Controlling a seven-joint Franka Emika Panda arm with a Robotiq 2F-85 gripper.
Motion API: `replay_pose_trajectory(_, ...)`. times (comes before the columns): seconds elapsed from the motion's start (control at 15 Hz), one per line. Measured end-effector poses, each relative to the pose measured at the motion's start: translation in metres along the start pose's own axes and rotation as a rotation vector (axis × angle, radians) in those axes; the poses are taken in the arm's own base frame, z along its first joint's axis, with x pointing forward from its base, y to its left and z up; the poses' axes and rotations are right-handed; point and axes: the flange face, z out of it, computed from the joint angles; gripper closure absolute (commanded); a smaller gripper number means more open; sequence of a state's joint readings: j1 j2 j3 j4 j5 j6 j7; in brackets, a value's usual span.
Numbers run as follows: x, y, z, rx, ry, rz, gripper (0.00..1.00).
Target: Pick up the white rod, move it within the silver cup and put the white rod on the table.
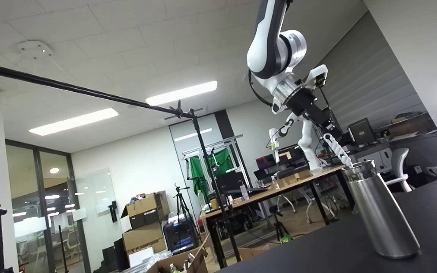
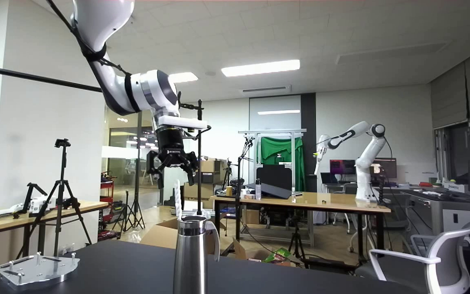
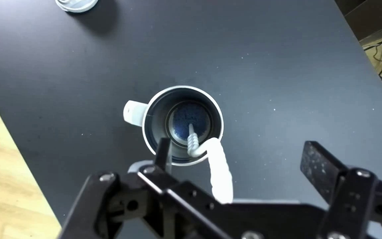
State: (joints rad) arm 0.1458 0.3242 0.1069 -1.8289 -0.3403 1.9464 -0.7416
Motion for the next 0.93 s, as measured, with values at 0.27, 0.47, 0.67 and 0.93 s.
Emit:
replay_pose_trajectory(0.27, 0.004, 0.005, 0.016, 0.041, 0.062, 0.049, 0.49)
replay_pose_trajectory(0.47, 0.001, 0.012, 0.025, 0.059, 0.132, 0.095, 0.69)
replay_pose_trajectory(0.67, -0.005, 0.018, 0.035, 0.065, 0.188, 0.137, 0.89)
replay_pose_trajectory(0.93, -0.020, 0.027, 0.042, 0.084, 0.250, 0.206, 0.96)
